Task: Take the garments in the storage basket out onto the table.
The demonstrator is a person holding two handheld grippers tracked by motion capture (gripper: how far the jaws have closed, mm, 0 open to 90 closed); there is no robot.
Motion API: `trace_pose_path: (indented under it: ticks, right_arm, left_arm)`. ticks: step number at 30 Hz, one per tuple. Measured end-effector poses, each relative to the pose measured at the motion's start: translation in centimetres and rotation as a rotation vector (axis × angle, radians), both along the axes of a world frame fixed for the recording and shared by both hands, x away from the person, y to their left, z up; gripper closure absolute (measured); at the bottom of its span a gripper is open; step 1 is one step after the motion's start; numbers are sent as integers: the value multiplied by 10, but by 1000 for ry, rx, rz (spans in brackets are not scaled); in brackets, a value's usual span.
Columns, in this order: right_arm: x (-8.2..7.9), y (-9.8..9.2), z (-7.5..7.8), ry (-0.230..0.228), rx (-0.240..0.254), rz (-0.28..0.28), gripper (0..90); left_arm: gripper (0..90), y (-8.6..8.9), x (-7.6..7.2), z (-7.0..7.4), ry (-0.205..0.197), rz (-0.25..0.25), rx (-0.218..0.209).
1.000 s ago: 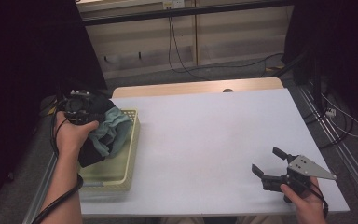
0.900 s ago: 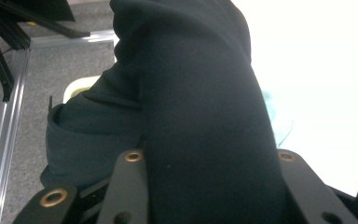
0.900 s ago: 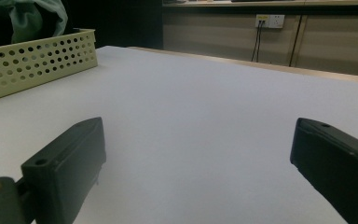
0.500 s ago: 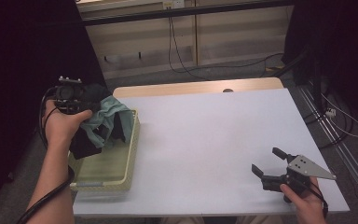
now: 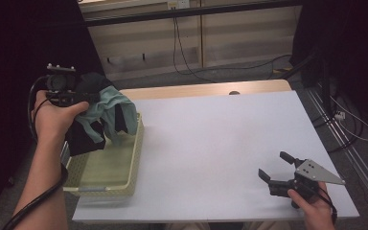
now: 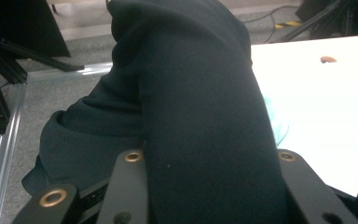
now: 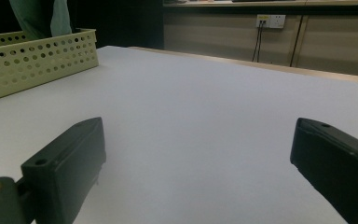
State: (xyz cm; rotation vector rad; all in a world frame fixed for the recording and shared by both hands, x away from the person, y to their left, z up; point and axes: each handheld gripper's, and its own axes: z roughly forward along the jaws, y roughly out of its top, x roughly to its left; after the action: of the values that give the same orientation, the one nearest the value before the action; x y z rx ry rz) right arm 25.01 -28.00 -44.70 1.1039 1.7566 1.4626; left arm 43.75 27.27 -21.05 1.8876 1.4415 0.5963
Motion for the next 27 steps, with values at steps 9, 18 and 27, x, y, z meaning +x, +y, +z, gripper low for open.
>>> trace_pose_path:
  ticks: [9, 18, 27]
  right_arm:
    - [0, 0, 0, 0, -1, -1, 29]
    - [0, 0, 0, 0, 1, 0, 29]
    - [0, 0, 0, 0, 2, 0, 29]
  left_arm:
    - [648, -9, -2, 19, -34, -28, -3]
    - [648, -20, -2, 28, -42, -62, -13]
    - [648, -31, -1, 42, -57, -104, -27]
